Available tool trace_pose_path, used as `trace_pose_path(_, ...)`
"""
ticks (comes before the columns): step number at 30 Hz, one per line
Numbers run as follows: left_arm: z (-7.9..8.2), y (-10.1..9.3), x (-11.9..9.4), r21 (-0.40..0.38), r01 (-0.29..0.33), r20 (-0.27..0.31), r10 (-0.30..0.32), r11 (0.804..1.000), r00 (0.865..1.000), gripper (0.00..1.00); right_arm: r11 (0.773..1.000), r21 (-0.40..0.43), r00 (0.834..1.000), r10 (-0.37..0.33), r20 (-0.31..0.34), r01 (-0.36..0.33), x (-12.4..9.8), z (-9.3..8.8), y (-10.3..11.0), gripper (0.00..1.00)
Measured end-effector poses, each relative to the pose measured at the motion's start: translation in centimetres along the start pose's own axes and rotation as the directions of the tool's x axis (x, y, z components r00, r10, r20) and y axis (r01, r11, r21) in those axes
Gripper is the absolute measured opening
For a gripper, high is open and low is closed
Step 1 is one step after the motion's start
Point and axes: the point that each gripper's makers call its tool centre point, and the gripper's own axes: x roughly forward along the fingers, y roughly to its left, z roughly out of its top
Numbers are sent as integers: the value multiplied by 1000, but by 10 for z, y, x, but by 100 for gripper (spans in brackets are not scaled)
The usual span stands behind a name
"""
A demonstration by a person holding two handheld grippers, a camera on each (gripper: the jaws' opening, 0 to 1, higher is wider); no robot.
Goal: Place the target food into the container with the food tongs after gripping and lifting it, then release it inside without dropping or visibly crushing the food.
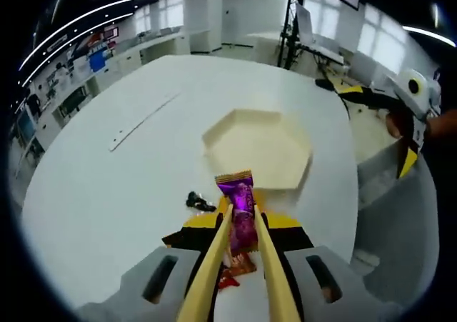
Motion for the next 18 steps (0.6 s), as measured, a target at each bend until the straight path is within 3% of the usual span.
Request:
trace_pose_path(8,32,-12,31,62,58,-15,-57,996,998,17,1000,-5,1000,-2,7,2,0,1,-1,99)
trace_pose_path(18,89,-27,65,141,121,-14,-120,983,993,17,1000,4,1000,-4,12,4,0,2,-1,99)
